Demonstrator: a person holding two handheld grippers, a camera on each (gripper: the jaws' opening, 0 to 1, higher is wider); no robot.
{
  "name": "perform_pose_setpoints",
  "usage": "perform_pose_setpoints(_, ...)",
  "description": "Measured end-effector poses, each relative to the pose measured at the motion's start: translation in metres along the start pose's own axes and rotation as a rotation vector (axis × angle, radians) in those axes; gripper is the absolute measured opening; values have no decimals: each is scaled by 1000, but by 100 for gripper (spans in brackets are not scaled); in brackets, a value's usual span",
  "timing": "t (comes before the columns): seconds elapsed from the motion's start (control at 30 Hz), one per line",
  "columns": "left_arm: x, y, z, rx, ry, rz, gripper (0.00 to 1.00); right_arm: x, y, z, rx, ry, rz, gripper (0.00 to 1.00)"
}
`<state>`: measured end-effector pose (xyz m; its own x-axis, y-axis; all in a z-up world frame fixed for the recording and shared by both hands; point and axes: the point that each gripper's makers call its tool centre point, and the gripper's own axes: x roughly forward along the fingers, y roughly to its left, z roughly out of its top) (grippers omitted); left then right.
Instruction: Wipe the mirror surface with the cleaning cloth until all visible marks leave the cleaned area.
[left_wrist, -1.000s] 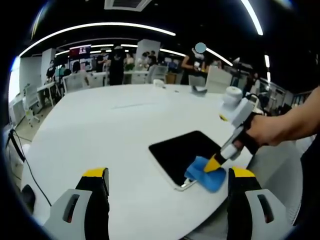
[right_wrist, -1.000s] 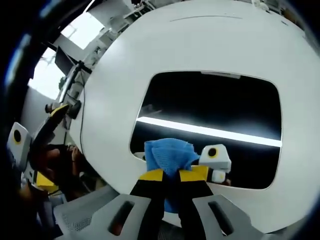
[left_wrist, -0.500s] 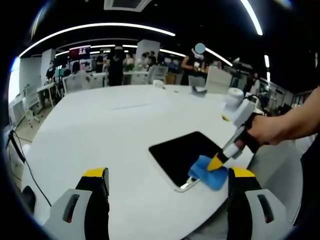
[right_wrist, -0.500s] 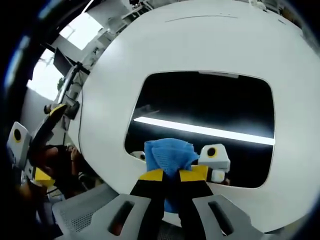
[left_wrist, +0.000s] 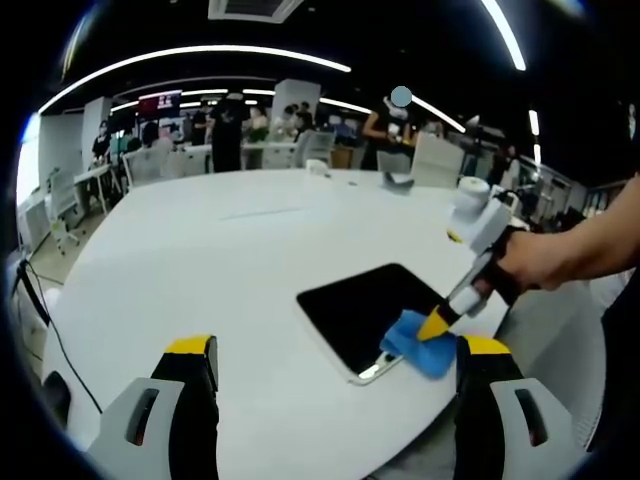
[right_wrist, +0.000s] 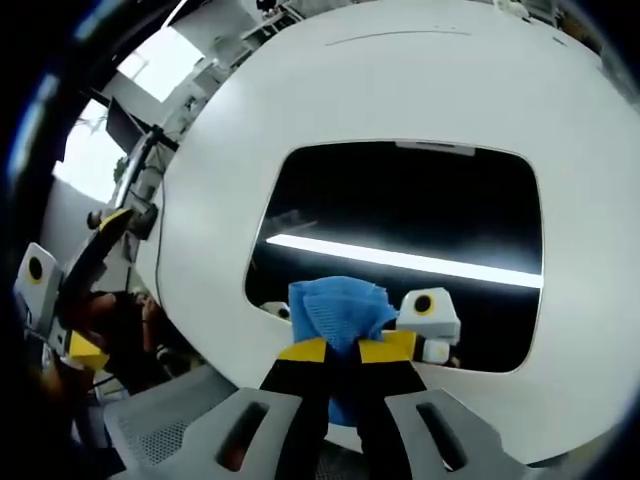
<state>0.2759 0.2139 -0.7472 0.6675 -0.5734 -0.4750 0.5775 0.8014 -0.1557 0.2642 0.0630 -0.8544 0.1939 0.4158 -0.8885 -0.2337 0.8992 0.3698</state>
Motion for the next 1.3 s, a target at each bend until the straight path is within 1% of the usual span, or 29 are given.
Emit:
perform_pose_setpoints(0.2, 0, 0, 0, -2, 0, 1, 100, 0, 0, 0, -1, -1, 2, 4)
perform_pose_setpoints(0.27, -1, 0, 1, -13, -10, 3, 100, 0, 0, 0, 0, 0, 2, 4)
perform_pose_setpoints(0.47, -1, 1, 0, -5, -4, 7, 100, 0, 0, 1, 1, 4, 0, 4)
perform_pose_setpoints(0.8, -2, 4, -1, -14, -8, 11, 100, 2, -1, 4, 6, 12, -2, 4)
perform_pose_setpoints(1.1, -1, 5, 1, -17, -12, 11, 100, 5, -4, 12, 15, 14, -3, 4)
perform_pose_setpoints(1.3, 0, 7, -2, -20, -8, 14, 100, 7, -6, 17, 20, 14, -2, 4)
